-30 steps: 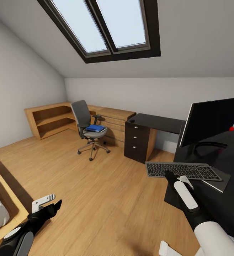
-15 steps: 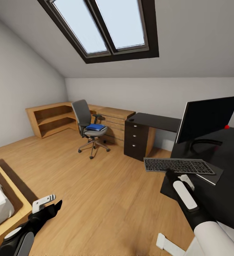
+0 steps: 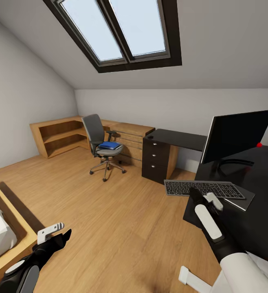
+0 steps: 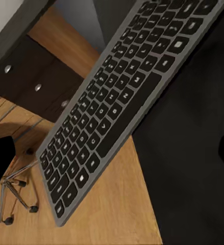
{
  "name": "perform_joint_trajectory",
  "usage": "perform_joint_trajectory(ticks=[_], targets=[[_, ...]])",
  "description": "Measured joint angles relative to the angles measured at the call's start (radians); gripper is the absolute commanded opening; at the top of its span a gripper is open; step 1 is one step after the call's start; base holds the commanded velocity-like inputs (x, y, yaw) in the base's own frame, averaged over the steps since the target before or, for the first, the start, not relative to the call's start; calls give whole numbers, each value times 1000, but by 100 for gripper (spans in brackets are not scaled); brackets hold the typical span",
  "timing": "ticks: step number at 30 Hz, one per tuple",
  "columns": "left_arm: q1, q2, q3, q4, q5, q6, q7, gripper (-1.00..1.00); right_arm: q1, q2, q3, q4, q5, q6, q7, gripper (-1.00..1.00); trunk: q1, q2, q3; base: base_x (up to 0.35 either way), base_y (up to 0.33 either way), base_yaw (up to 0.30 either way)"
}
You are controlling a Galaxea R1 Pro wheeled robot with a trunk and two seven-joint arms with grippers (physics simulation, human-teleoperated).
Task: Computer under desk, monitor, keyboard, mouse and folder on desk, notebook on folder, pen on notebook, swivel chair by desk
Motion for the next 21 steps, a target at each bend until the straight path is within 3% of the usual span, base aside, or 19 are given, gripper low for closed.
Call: perform_joint_trajectory(ticks=[1,2,4,6,7,14,20,21], targets=[[0,0,0,1,0,-1,0,100,0,16,17,-12,74,0,-1,100,0,0,0,0,0,0],[0,0,0,0,0,-1,0,100,0,20,22,-16,97,-1,-1,100,0,0,0,0,0,0],[0,-1,-2,1,0,-3,0,100,0,33,35,-30,197,1,-1,100,0,0,0,0,0,0],[0,-1,-7,1,0,-4,0,100,0,37,40,-34,258,3,-2,100,0,0,0,0,-7,0],[0,-1,-13,2,0,-6,1,100,-1,41,44,-36,323,6,-4,100,0,0,0,0,-35,0],[0,0,-24,8,0,-8,2,100,-38,38,46,-30,413,43,-32,100,0,0,0,0,-186,0],[0,0,-48,16,-1,-9,3,100,-117,33,44,-12,533,168,-85,100,0,0,0,0,-228,0],[0,0,-55,18,-1,-9,2,100,-134,32,43,-7,574,206,-94,100,0,0,0,0,-99,0]])
